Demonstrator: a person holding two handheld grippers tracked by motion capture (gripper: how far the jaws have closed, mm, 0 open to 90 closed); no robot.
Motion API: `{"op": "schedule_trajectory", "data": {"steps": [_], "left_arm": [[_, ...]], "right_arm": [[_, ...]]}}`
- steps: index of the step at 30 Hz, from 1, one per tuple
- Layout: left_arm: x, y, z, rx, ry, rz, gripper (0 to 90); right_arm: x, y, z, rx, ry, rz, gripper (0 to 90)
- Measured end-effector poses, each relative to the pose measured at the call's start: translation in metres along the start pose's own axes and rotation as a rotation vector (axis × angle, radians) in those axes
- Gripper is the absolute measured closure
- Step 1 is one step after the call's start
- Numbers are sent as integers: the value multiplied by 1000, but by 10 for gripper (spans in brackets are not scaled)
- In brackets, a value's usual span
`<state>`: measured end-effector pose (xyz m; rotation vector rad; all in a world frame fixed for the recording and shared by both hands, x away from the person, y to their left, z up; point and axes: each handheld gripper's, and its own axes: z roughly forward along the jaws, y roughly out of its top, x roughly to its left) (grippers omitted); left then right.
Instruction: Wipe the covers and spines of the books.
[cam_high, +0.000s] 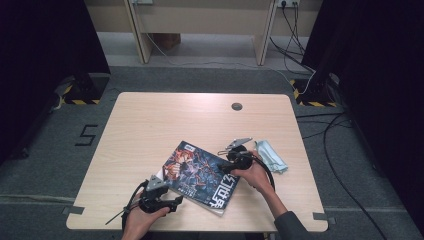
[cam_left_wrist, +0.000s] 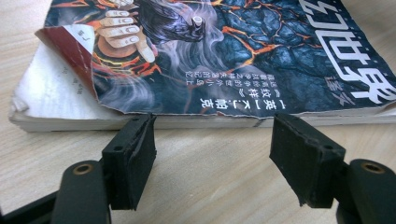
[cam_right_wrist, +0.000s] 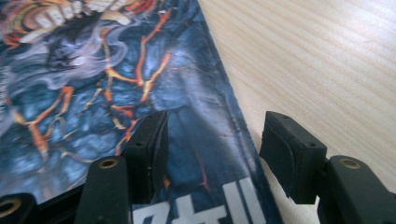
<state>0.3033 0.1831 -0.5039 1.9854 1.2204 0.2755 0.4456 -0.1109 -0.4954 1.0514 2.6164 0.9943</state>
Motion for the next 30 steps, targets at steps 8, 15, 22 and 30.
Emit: {"op": "schedule_trajectory", "data": {"steps": [8,15,22,30], "left_arm": [[6,3,7,5,-15,-48,277],[21,9,10,-10,-3,-94,275],[31,19,19,-12,21,-73,278],[21,13,13,-3,22,-45,302]], "right_arm": [[0,-5,-1,16,46,17,426],[19,-24,-18,46,86,13,429],[37,-39,-29,54,89,22,427],[32,-35,-28,-23,78,76,438]]}}
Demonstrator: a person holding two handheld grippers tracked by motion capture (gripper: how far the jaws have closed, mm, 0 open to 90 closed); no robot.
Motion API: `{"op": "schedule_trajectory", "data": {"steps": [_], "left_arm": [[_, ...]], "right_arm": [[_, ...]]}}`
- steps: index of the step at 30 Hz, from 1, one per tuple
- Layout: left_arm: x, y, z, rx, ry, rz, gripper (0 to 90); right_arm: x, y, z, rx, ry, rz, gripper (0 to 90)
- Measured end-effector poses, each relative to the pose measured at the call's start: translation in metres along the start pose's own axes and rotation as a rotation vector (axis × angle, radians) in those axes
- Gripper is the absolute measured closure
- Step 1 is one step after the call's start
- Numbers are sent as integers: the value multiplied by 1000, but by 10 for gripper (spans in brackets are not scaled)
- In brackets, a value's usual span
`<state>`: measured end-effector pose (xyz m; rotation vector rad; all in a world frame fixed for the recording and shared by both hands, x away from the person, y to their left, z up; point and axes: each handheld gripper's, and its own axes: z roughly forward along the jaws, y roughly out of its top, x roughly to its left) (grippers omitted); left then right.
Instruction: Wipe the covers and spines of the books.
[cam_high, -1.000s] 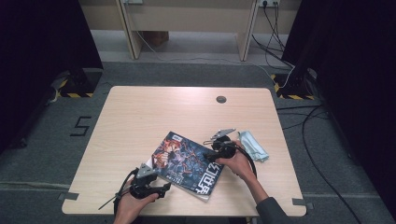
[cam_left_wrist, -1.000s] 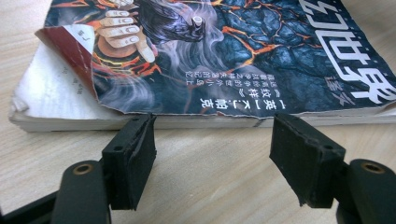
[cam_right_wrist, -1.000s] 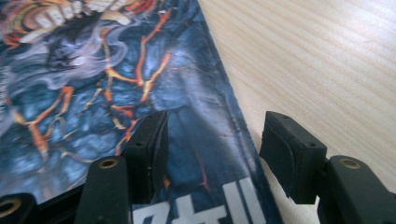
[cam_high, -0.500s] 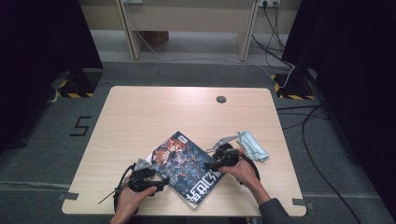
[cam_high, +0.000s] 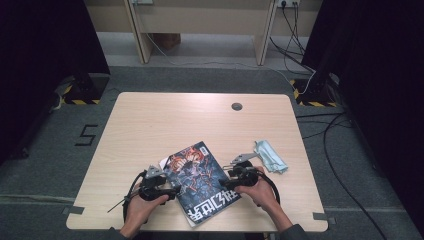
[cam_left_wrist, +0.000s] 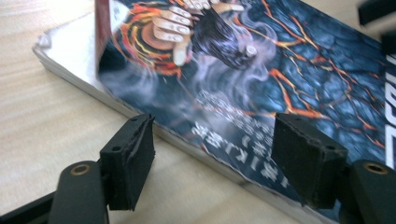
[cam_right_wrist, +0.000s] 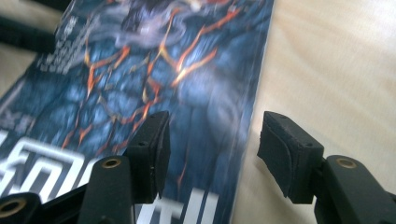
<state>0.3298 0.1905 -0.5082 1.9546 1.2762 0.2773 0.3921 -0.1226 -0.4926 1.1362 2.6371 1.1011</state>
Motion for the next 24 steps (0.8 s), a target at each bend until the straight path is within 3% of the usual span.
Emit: {"op": "schedule_trajectory", "data": {"steps": [4,8,13,16,24], "left_arm": [[-6,-3,-1,13,-4,28,329],[-7,-5,-1,18,0,38,345],[-9,-6,-1,12,2,46,366],[-10,-7,-1,11,7,50,367],[-11,-7,-1,13,11,62,369]], "right_arm": [[-5,9,11,-4,-4,0,447],[-9,13,22,-5,25,20,475],[-9,16,24,-14,26,39,497],[-11,16,24,-15,37,80,521],[-16,18,20,-31,62,133,545]]}}
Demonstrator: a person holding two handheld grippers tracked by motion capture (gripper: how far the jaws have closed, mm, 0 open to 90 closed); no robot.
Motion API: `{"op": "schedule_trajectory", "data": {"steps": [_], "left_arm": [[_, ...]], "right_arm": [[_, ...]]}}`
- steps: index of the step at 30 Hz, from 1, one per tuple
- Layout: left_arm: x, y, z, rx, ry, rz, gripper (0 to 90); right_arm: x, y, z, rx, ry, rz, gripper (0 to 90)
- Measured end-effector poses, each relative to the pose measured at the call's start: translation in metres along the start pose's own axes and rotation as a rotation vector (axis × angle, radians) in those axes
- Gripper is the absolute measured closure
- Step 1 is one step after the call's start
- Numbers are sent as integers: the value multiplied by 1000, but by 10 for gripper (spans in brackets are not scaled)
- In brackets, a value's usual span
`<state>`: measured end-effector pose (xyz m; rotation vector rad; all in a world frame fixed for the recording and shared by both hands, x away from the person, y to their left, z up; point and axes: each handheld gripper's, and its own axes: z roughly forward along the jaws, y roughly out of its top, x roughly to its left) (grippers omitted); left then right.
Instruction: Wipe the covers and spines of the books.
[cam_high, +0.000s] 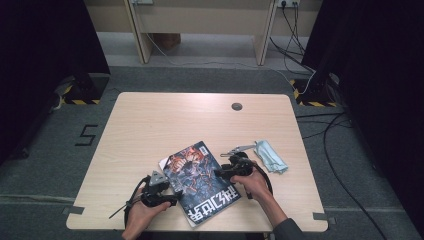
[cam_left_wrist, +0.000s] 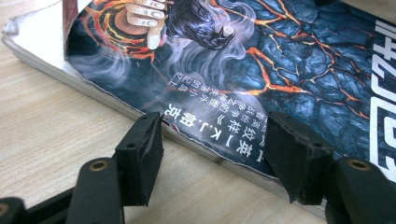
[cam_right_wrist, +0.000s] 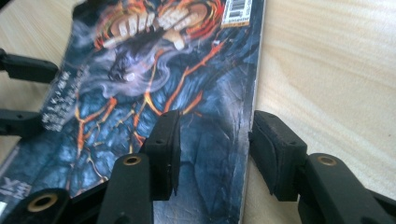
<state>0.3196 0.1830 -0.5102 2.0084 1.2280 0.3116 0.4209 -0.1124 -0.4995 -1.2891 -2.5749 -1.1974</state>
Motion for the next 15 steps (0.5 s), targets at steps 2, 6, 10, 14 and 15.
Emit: {"op": "schedule_trajectory", "data": {"steps": [2,6,10,14,15], "left_arm": [[0,0,0,-3,1,0,370],[0,0,0,1,1,3,370],[0,0,0,2,2,4,370],[-1,-1,0,-1,2,3,371],[-1,0,0,1,2,3,370]], "right_arm": [[-1,2,-2,-15,13,9,552],[-2,5,-3,-36,28,7,555],[-3,9,-3,-55,48,10,555],[-3,8,6,-2,8,-2,561],[-3,8,7,-3,-1,-9,562]]}}
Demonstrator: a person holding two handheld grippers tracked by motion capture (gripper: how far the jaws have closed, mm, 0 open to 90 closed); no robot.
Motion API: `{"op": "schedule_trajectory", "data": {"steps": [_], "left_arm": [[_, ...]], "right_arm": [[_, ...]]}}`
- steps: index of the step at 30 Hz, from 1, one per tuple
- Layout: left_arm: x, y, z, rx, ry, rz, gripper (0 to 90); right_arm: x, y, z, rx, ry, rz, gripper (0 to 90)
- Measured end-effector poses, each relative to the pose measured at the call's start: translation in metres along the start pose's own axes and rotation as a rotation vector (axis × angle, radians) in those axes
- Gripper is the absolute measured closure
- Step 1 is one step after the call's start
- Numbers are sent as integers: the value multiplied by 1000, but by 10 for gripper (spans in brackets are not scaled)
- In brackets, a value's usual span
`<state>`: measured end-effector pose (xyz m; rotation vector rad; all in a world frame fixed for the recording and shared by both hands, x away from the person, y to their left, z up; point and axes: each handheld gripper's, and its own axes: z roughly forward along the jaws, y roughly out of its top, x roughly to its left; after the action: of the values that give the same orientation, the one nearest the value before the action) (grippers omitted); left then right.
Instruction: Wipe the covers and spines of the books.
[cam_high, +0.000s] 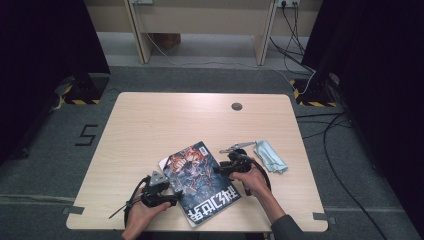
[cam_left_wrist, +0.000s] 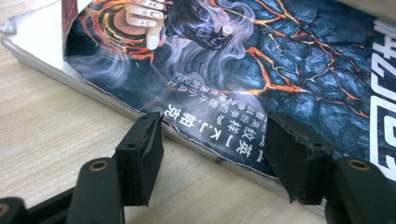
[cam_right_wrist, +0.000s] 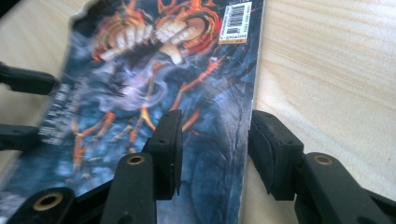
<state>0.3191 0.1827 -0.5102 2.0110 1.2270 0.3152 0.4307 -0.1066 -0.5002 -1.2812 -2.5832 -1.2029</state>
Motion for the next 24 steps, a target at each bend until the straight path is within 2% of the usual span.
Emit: {"op": "schedule_trajectory", "data": {"steps": [6,7,12,15,18,21,23,24], "left_arm": [[0,0,0,1,0,1,372],[0,0,0,2,0,1,372],[0,0,0,6,4,5,372],[0,0,0,7,2,9,373],[0,0,0,5,2,8,374],[-2,0,0,5,10,9,374],[-2,0,0,4,10,8,374],[-2,-1,0,2,10,7,373]], "right_arm": [[2,4,8,25,-37,-40,575],[1,5,10,11,-41,-44,578],[2,9,14,9,-39,-41,552],[-1,9,13,-3,-17,5,555],[-2,9,11,-13,-8,23,557],[0,14,2,-64,27,42,577],[4,20,-6,-110,79,48,614],[9,24,-11,-127,94,26,627]]}}
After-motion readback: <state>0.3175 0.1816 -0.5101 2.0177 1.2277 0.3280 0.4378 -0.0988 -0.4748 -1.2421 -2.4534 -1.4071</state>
